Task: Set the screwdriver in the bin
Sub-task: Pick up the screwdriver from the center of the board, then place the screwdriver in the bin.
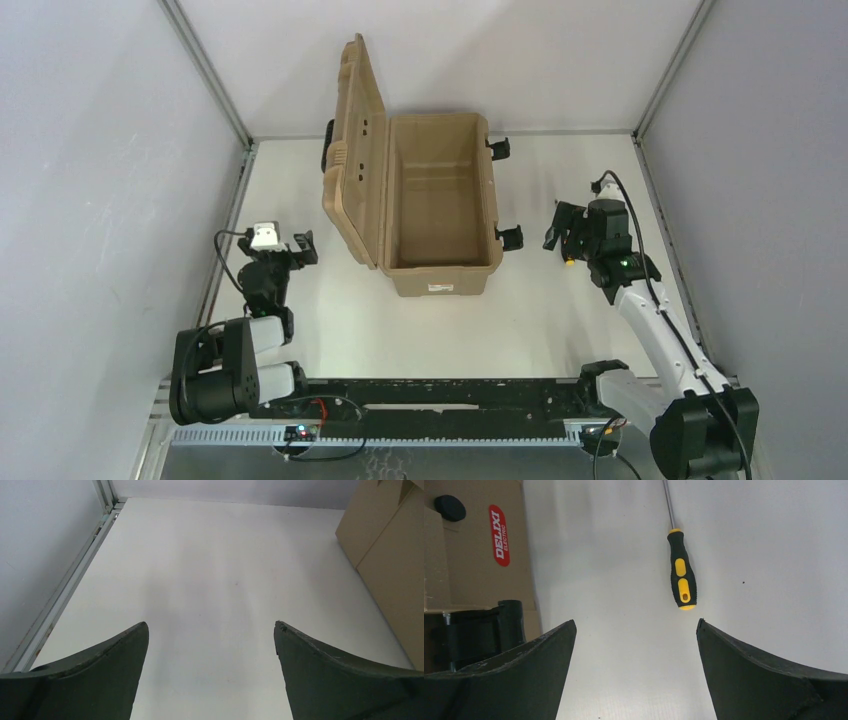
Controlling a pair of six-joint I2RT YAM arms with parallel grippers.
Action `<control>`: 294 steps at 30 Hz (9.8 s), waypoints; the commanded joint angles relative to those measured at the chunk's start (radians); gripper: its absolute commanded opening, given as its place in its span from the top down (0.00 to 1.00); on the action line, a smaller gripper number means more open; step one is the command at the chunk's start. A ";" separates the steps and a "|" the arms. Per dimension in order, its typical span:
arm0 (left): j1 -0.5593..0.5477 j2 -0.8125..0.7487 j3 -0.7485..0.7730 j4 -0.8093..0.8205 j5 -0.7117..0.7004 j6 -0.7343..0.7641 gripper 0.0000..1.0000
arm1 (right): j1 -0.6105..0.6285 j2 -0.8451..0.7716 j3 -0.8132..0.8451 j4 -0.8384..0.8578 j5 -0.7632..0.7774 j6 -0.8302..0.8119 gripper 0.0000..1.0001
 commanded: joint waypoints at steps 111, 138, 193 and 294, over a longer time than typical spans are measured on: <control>-0.003 0.002 -0.018 0.102 0.001 -0.010 0.00 | -0.129 0.921 0.542 -0.322 0.000 -0.201 0.69; -0.003 0.002 -0.019 0.103 0.002 -0.010 0.00 | -0.054 0.815 0.820 -0.516 0.025 -0.149 1.00; -0.002 0.002 -0.019 0.103 0.001 -0.011 0.00 | 0.471 0.974 1.672 -0.784 0.182 0.199 1.00; -0.003 0.002 -0.020 0.103 0.002 -0.010 0.00 | 0.475 1.482 1.476 -0.633 0.041 0.330 0.78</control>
